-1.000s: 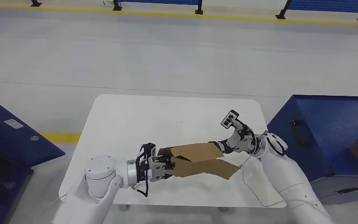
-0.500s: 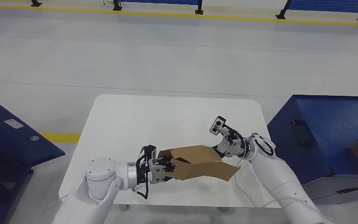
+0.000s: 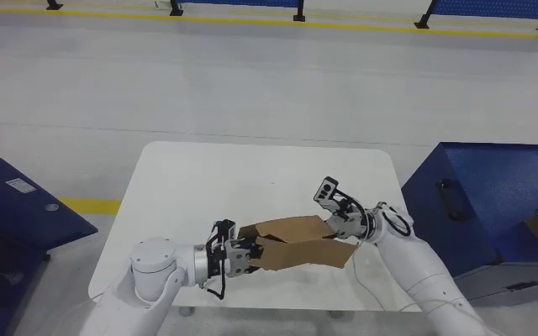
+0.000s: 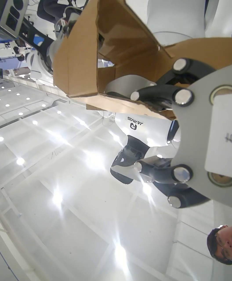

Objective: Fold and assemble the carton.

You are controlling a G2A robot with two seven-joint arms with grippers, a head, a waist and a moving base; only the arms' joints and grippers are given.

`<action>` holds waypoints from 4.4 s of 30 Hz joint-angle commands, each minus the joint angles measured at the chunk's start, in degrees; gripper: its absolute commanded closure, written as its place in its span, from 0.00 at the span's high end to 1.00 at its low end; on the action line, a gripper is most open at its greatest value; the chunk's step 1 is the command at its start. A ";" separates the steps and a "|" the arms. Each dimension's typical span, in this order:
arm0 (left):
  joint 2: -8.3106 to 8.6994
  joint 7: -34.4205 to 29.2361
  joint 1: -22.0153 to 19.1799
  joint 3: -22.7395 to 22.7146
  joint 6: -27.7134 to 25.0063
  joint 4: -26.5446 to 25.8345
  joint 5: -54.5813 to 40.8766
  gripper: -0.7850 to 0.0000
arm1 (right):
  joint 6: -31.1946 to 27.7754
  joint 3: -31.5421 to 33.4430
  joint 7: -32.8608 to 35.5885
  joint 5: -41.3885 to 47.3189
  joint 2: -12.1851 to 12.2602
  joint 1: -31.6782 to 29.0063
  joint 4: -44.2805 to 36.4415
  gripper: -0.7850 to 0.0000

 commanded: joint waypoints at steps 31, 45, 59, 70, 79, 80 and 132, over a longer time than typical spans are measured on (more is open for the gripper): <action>1.31 6.33 0.96 -0.93 0.48 -1.12 -4.02 1.00 | -5.14 -0.21 -5.61 -5.61 -1.87 1.98 5.21 0.00; 2.31 14.46 6.37 -12.80 -12.25 -6.99 -4.21 1.00 | -17.20 2.35 -14.80 -17.72 -0.84 0.10 1.31 0.00; 2.50 15.99 14.82 -13.45 -32.93 -18.94 6.55 1.00 | -21.31 2.73 -16.19 -23.83 -0.37 -3.77 -5.29 0.00; 2.34 17.79 10.47 -7.44 -25.03 -17.89 14.77 1.00 | -21.25 4.34 -12.26 -23.12 0.02 -5.67 -8.04 0.00; 2.27 18.91 9.74 -5.59 -23.66 -17.29 17.19 1.00 | -21.97 5.53 -12.23 -22.50 0.09 -6.53 -9.05 0.00; 2.26 19.01 9.78 -5.60 -23.64 -17.16 17.05 1.00 | -22.07 5.67 -12.40 -22.58 0.10 -6.56 -9.07 0.00; 1.92 21.48 9.83 -5.70 -28.17 -19.56 16.64 1.00 | -19.13 4.09 -11.08 -19.53 -1.19 -4.87 -5.56 0.00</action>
